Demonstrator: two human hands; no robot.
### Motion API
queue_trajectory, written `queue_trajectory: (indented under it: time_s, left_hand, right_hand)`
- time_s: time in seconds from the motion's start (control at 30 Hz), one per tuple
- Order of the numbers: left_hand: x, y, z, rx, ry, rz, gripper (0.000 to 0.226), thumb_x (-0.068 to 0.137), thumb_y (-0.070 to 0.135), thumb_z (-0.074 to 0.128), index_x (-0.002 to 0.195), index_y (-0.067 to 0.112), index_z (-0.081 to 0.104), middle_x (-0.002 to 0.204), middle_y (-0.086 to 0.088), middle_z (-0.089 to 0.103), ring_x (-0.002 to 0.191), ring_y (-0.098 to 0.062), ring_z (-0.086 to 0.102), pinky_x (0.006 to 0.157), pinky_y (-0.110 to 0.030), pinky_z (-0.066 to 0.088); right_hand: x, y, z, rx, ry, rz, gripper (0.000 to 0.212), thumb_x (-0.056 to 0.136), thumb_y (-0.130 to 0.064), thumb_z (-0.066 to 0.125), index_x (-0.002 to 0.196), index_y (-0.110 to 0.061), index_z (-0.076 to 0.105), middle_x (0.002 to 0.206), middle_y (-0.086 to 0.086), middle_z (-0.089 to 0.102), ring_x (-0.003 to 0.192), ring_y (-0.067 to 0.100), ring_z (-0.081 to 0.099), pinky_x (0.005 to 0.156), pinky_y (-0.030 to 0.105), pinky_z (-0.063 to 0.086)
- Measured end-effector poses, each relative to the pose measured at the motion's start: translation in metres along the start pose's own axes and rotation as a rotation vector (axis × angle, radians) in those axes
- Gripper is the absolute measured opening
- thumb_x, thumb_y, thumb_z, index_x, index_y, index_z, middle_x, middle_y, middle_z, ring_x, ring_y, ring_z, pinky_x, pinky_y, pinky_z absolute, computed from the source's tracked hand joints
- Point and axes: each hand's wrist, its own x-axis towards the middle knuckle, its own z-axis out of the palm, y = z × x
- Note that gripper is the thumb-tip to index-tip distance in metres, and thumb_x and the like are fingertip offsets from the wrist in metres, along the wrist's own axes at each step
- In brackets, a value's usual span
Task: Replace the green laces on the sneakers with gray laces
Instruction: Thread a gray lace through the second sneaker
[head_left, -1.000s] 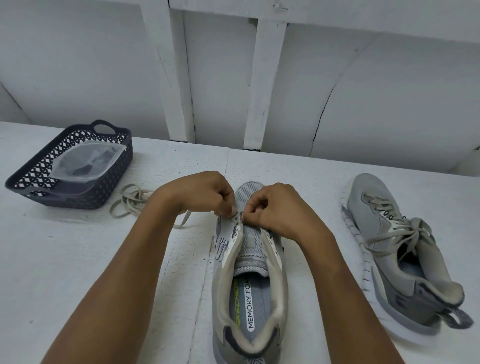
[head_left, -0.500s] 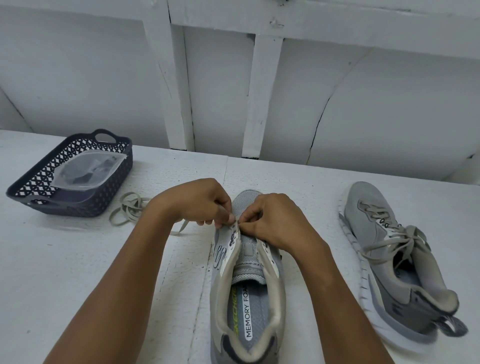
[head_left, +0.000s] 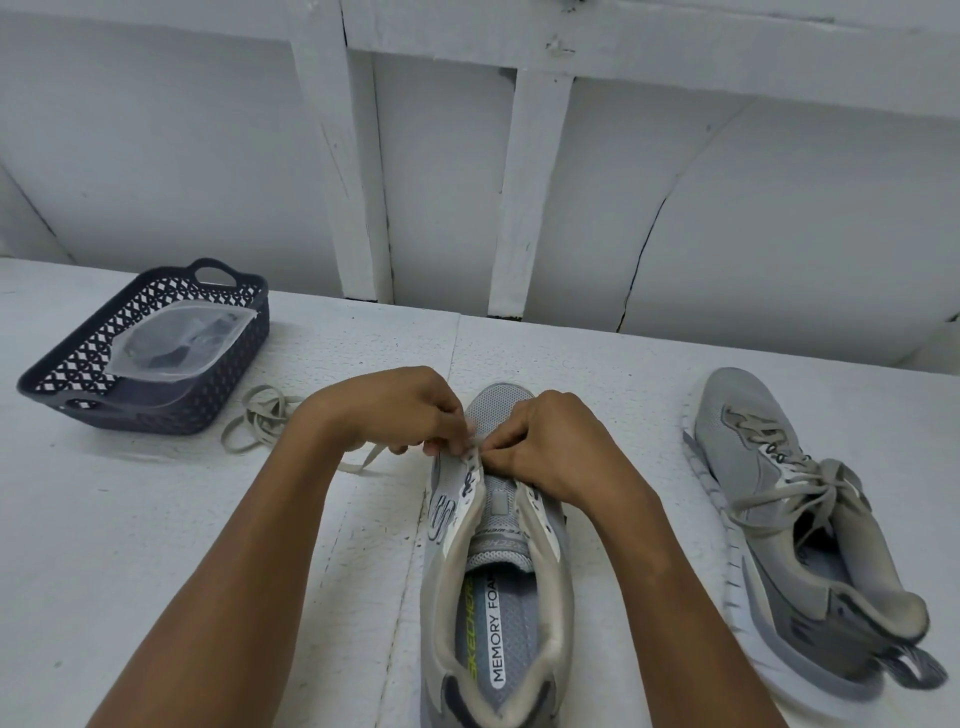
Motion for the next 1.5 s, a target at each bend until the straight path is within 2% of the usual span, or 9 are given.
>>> queue_trajectory:
  time_s: [0.17, 0.33, 0.53, 0.73, 0.93, 1.07, 1.27, 1.37, 1.5]
  left_hand:
    - [0.0, -0.001, -0.001, 0.027, 0.072, 0.017, 0.006, 0.086, 0.013, 0.066, 0.083, 0.01, 0.07, 0.067, -0.001, 0.071, 0.051, -0.011, 0.053, 0.057, -0.026, 0.047]
    - [0.005, 0.001, 0.002, 0.046, 0.085, 0.065, 0.008, 0.085, 0.008, 0.069, 0.081, 0.015, 0.07, 0.064, 0.004, 0.07, 0.051, -0.008, 0.057, 0.056, -0.023, 0.048]
    - [0.007, 0.004, 0.006, 0.063, 0.094, 0.092, 0.014, 0.084, 0.007, 0.072, 0.082, 0.015, 0.061, 0.063, 0.003, 0.068, 0.048, -0.003, 0.056, 0.05, -0.02, 0.045]
    - [0.008, 0.006, 0.008, 0.052, 0.092, 0.083, 0.012, 0.091, 0.032, 0.068, 0.087, 0.021, 0.064, 0.064, 0.005, 0.068, 0.059, -0.01, 0.059, 0.059, -0.028, 0.051]
    - [0.005, 0.009, 0.009, 0.027, 0.105, 0.195, 0.004, 0.088, 0.034, 0.072, 0.087, 0.038, 0.071, 0.08, 0.01, 0.071, 0.076, -0.009, 0.064, 0.075, -0.035, 0.052]
    - [0.006, 0.009, 0.014, 0.013, 0.122, 0.242, 0.009, 0.085, 0.026, 0.078, 0.085, 0.034, 0.073, 0.089, 0.007, 0.071, 0.077, -0.004, 0.063, 0.07, -0.022, 0.048]
    - [0.001, 0.012, 0.01, -0.252, 0.302, 0.3, 0.002, 0.083, 0.012, 0.078, 0.084, 0.014, 0.076, 0.081, 0.001, 0.076, 0.077, -0.006, 0.069, 0.077, -0.021, 0.054]
    - [-0.004, 0.022, 0.009, -0.403, 0.384, 0.377, 0.003, 0.085, 0.005, 0.074, 0.084, 0.008, 0.074, 0.081, -0.006, 0.076, 0.08, -0.014, 0.072, 0.08, -0.025, 0.058]
    - [-0.012, 0.033, 0.008, -0.65, 0.496, 0.452, 0.005, 0.085, 0.001, 0.071, 0.084, 0.005, 0.072, 0.073, -0.01, 0.071, 0.068, -0.02, 0.071, 0.067, -0.031, 0.06]
  right_hand:
    - [-0.003, -0.002, 0.001, 0.0, 0.028, 0.019, 0.009, 0.078, -0.026, 0.074, 0.076, -0.033, 0.08, 0.08, -0.012, 0.074, 0.076, 0.006, 0.065, 0.072, 0.03, 0.056]
    - [-0.004, -0.003, 0.002, -0.022, 0.034, 0.014, 0.01, 0.08, -0.026, 0.073, 0.081, -0.033, 0.08, 0.082, -0.012, 0.073, 0.075, 0.005, 0.064, 0.072, 0.027, 0.055]
    - [-0.003, -0.004, -0.001, -0.056, 0.016, -0.01, 0.007, 0.078, -0.025, 0.074, 0.074, -0.03, 0.077, 0.067, -0.015, 0.064, 0.068, 0.004, 0.059, 0.066, 0.023, 0.05]
    - [-0.005, 0.004, -0.013, 0.1, -0.024, -0.014, 0.009, 0.075, -0.014, 0.074, 0.074, -0.021, 0.078, 0.062, -0.009, 0.069, 0.052, -0.001, 0.055, 0.056, 0.014, 0.047]
    - [-0.008, 0.013, -0.027, 0.363, -0.024, 0.022, 0.006, 0.083, -0.01, 0.075, 0.078, -0.013, 0.076, 0.063, 0.002, 0.072, 0.059, 0.013, 0.07, 0.061, 0.025, 0.058]
    - [-0.01, 0.013, -0.03, 0.401, -0.023, 0.031, 0.005, 0.086, -0.007, 0.073, 0.081, -0.008, 0.071, 0.063, 0.005, 0.072, 0.062, 0.019, 0.073, 0.064, 0.03, 0.06]
    - [-0.013, 0.009, -0.032, 0.26, -0.018, 0.112, 0.03, 0.074, -0.028, 0.086, 0.084, -0.008, 0.066, 0.069, 0.004, 0.072, 0.063, 0.019, 0.073, 0.069, 0.039, 0.063]
    - [-0.015, 0.005, -0.03, 0.166, -0.03, 0.146, 0.029, 0.073, -0.029, 0.085, 0.084, -0.011, 0.066, 0.067, 0.0, 0.073, 0.061, 0.014, 0.072, 0.07, 0.033, 0.062]
    - [-0.017, 0.0, -0.031, 0.087, -0.027, 0.184, 0.028, 0.071, -0.027, 0.085, 0.084, -0.01, 0.067, 0.066, -0.001, 0.073, 0.057, 0.01, 0.07, 0.06, 0.023, 0.054]
